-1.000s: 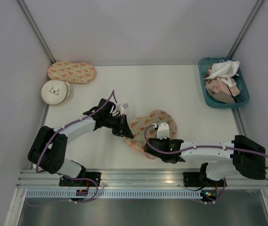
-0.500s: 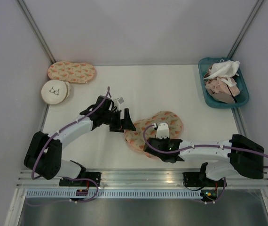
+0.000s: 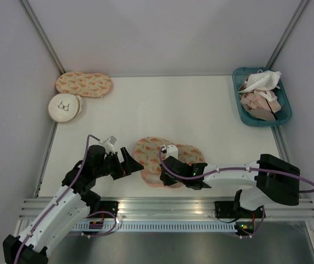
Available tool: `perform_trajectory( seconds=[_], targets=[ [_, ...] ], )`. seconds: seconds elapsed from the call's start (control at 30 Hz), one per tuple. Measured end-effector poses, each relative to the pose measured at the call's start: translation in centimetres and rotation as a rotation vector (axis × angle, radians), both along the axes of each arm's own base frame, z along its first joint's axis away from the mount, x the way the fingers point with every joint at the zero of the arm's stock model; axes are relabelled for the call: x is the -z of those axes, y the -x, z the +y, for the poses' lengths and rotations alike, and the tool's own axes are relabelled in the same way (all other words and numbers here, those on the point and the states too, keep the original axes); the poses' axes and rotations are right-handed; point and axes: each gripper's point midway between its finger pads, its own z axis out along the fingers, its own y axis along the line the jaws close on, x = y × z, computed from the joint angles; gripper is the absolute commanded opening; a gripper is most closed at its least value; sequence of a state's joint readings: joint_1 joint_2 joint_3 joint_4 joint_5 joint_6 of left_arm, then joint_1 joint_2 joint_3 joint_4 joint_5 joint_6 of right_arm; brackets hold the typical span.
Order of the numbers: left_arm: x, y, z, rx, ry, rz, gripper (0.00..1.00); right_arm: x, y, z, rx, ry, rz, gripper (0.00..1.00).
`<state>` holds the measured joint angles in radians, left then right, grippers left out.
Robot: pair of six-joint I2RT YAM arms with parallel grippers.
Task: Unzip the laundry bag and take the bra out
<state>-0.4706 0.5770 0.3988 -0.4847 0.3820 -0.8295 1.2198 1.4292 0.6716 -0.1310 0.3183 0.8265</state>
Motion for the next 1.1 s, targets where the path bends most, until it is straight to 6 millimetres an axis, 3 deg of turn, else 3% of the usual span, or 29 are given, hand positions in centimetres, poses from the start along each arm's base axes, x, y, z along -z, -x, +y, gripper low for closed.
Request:
perform_trajectory(
  seconds=[0.17,0.3,0.4,0.7,1.1],
  targets=[
    [-1.4,1.2,-1.0,-0.017,0.132,0.065,0.99,-0.6,2.1,5.6,-0.185,-0.171,0.072,0.00],
    [-2.3,1.5,-1.7,-0.016,0.203,0.102,0.99,-1.6,2.7,8.1,-0.258,-0.245,0.083,0.00],
    [-1.7,1.7,-2.1,-0.001,0.211,0.144,1.00,-2.6,2.9,9.0,-0.290,-0.293,0.074,0.00],
    [3.8,2.9,-1.9,-0.008,0.146,0.316,0.99,-4.1,1.6,8.7,-0.260,-0.310,0.008,0.00],
    [4.7,1.5,-2.3,-0.056,0.134,0.342,0.99,-4.4,0.0,7.5,-0.216,-0.283,-0.052,0.00]
  ],
)
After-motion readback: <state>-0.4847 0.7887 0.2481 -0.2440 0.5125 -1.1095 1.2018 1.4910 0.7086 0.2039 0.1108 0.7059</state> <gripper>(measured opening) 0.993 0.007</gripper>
